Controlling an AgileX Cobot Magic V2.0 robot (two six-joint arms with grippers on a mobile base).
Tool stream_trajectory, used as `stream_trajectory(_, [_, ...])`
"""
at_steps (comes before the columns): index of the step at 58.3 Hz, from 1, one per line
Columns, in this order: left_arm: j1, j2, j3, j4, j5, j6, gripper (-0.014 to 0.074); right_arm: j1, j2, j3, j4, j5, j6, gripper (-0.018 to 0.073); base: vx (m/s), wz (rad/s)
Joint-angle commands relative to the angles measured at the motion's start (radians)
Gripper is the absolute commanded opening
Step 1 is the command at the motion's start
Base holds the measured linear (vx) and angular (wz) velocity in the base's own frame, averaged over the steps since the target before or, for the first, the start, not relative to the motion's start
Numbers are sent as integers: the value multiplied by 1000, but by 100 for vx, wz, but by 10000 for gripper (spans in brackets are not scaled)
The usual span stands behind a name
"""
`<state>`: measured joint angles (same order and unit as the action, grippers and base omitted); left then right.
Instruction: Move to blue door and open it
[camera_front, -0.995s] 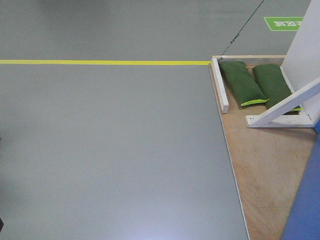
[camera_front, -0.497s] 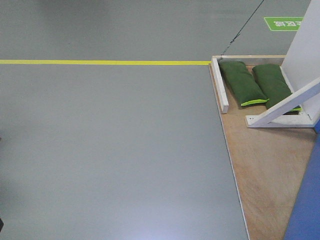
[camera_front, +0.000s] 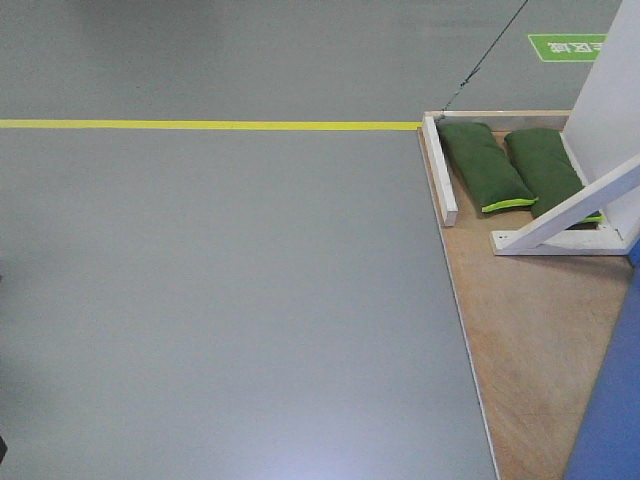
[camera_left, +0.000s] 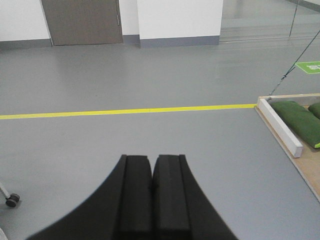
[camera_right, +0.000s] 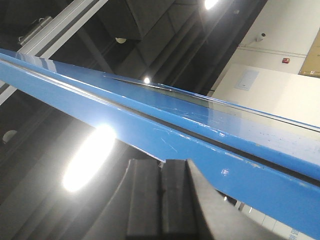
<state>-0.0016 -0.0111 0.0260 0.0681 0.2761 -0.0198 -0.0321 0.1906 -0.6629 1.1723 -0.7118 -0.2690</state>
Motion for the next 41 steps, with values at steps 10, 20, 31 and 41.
stream_trajectory(10, [-6, -12, -26, -2, -85, -7, 73, 4, 35, -23, -40, 6, -10, 12, 0, 0])
stream_trajectory(20, [-6, -12, -26, -2, -85, -7, 73, 4, 36, -23, -36, -1, -10, 12, 0, 0])
stream_trajectory(31, [-6, -12, -26, -2, -85, -7, 73, -77, 107, -53, -35, -3, -10, 12, 0, 0])
stream_trajectory(41, [-6, -12, -26, -2, -85, -7, 73, -249, 204, -153, 61, 8, -10, 12, 0, 0])
